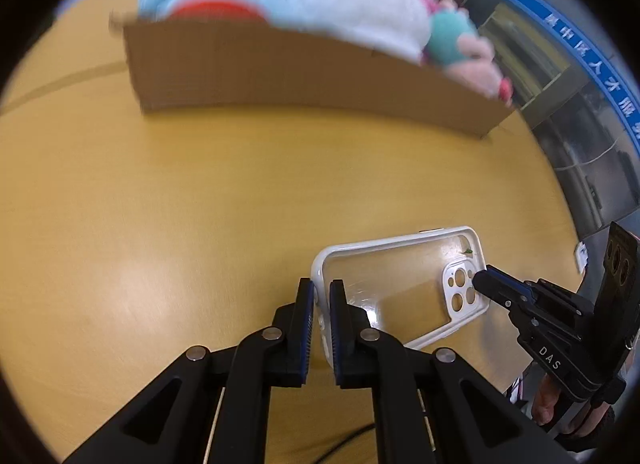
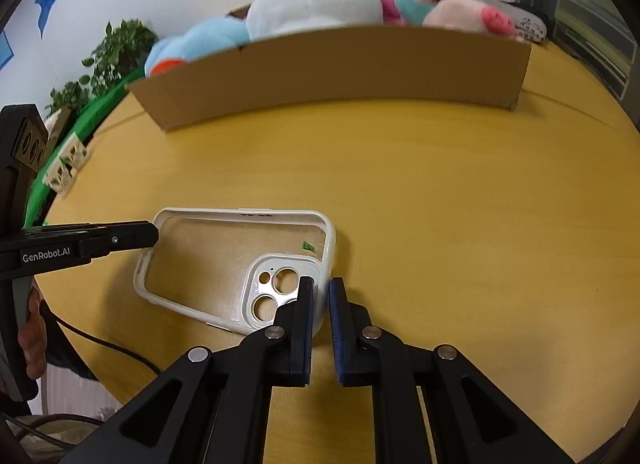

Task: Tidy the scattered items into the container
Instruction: 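Lift the phone case and lay it on the pink plush in the box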

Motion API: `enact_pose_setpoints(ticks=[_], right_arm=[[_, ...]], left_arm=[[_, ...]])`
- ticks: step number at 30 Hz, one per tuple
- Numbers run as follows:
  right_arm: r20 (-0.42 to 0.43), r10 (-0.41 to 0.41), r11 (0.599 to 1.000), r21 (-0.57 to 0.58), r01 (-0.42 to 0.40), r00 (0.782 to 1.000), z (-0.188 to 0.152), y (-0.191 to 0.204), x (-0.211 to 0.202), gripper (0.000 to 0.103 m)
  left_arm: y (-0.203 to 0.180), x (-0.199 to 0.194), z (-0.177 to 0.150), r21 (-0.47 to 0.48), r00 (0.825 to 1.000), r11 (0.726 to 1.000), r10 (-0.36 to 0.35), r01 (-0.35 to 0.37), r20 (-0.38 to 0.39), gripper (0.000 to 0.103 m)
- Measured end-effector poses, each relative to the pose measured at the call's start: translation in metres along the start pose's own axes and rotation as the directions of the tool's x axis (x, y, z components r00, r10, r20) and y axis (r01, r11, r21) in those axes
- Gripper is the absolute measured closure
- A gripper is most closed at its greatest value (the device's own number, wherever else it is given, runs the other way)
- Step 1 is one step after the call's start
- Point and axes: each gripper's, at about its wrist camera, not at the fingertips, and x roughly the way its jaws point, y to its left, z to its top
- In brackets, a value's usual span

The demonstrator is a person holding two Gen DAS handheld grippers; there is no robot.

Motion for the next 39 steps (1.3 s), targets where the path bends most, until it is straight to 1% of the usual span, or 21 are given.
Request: enact_pose_setpoints(ticks=[2,5,8,10,13,15,16,18,20,23,26,27,28,29,31,32,33,34,35,37,39], right_arm=[[0.062,0.001,1.0,-0.001,-0.001,0.998,0.017,-0.002,-0.013,0.094],[0.165,-0.009,0.999,-0.03,0.014,0.986,0.059,-0.003,-0.032,0.094],[0.261,-0.024,0.996,-0.075,0.045,0.965,0.112,-0.006,-0.043,0.094],[0.312,-0.041,0.992,-0.098,0.075,0.949,0.157,-0.007,-0.044,0.094],[0.35,-0.055,0.99,-0.105,0.098,0.935,0.219,-0.011,-0.038,0.094],[0.361,-0.074,0.988,-0.104,0.118,0.93,0.261,-0.014,-0.024,0.094],[0.363,-0.082,0.987,-0.101,0.127,0.928,0.282,-0.017,-0.017,0.094],[0.335,-0.094,0.988,-0.084,0.128,0.938,0.321,-0.024,0.008,0.094],[0.294,-0.119,0.987,-0.07,0.145,0.948,0.35,-0.03,0.039,0.095],[0.209,-0.153,0.985,-0.043,0.165,0.966,0.371,-0.042,0.084,0.095],[0.137,-0.19,0.98,-0.034,0.197,0.972,0.369,-0.054,0.115,0.095],[0.119,-0.194,0.98,-0.031,0.199,0.974,0.366,-0.057,0.122,0.093],[0.111,-0.19,0.98,-0.033,0.195,0.976,0.363,-0.058,0.126,0.093],[0.117,-0.187,0.98,-0.041,0.193,0.975,0.36,-0.059,0.125,0.09],[0.129,-0.187,0.978,-0.066,0.196,0.974,0.356,-0.057,0.118,0.061],[0.148,-0.192,0.977,-0.069,0.204,0.97,0.354,-0.056,0.111,0.031],[0.193,-0.191,0.976,-0.063,0.206,0.963,0.35,-0.054,0.097,0.013],[0.237,-0.184,0.978,-0.058,0.203,0.954,0.346,-0.053,0.082,0.008],[0.277,-0.156,0.982,-0.055,0.178,0.948,0.339,-0.052,0.064,0.002],[0.333,-0.111,0.989,-0.058,0.138,0.937,0.324,-0.049,0.033,0.001],[0.364,-0.072,0.992,-0.075,0.106,0.929,0.301,-0.044,0.006,0.001]], left_arm=[[-0.004,-0.017,0.023,0.03,0.998,0.999,-0.015,0.013,0.056,0.096],[-0.011,-0.038,0.065,0.095,0.99,0.995,-0.012,-0.001,0.141,0.096],[-0.01,-0.049,0.119,0.136,0.978,0.991,-0.023,-0.005,0.208,0.096],[-0.01,-0.053,0.161,0.16,0.966,0.987,-0.029,-0.013,0.257,0.096],[-0.008,-0.053,0.227,0.183,0.95,0.983,-0.028,-0.031,0.311,0.096],[-0.008,-0.045,0.269,0.191,0.945,0.98,-0.012,-0.054,0.326,0.096],[-0.009,-0.037,0.286,0.185,0.946,0.981,-0.003,-0.061,0.323,0.096],[-0.01,-0.021,0.319,0.17,0.95,0.983,0.013,-0.07,0.313,0.096],[-0.012,0.004,0.34,0.138,0.964,0.989,0.016,-0.054,0.265,0.096],[0.0,0.051,0.354,0.11,0.983,0.992,0.033,-0.054,0.18,0.096],[0.008,0.087,0.356,0.097,0.994,0.994,0.04,-0.05,0.103,0.095],[0.011,0.095,0.354,0.094,0.996,0.995,0.038,-0.046,0.083,0.093],[0.012,0.098,0.352,0.094,0.996,0.995,0.027,-0.034,0.081,0.088],[0.014,0.096,0.349,0.09,0.996,0.996,0.007,-0.014,0.083,0.084],[0.018,0.087,0.346,0.073,0.994,0.997,-0.03,0.023,0.104,0.068],[0.02,0.075,0.342,0.068,0.991,0.997,-0.029,0.021,0.133,0.063],[0.022,0.063,0.338,0.064,0.986,0.998,-0.028,0.018,0.162,0.055],[0.026,0.05,0.334,0.066,0.981,0.998,-0.029,0.016,0.193,0.048],[0.028,0.034,0.327,0.068,0.974,0.998,-0.032,0.017,0.226,0.044],[0.024,0.001,0.307,0.067,0.956,0.998,-0.029,0.01,0.291,0.027],[0.021,-0.032,0.281,0.069,0.935,0.998,-0.017,-0.008,0.354,0.024]])
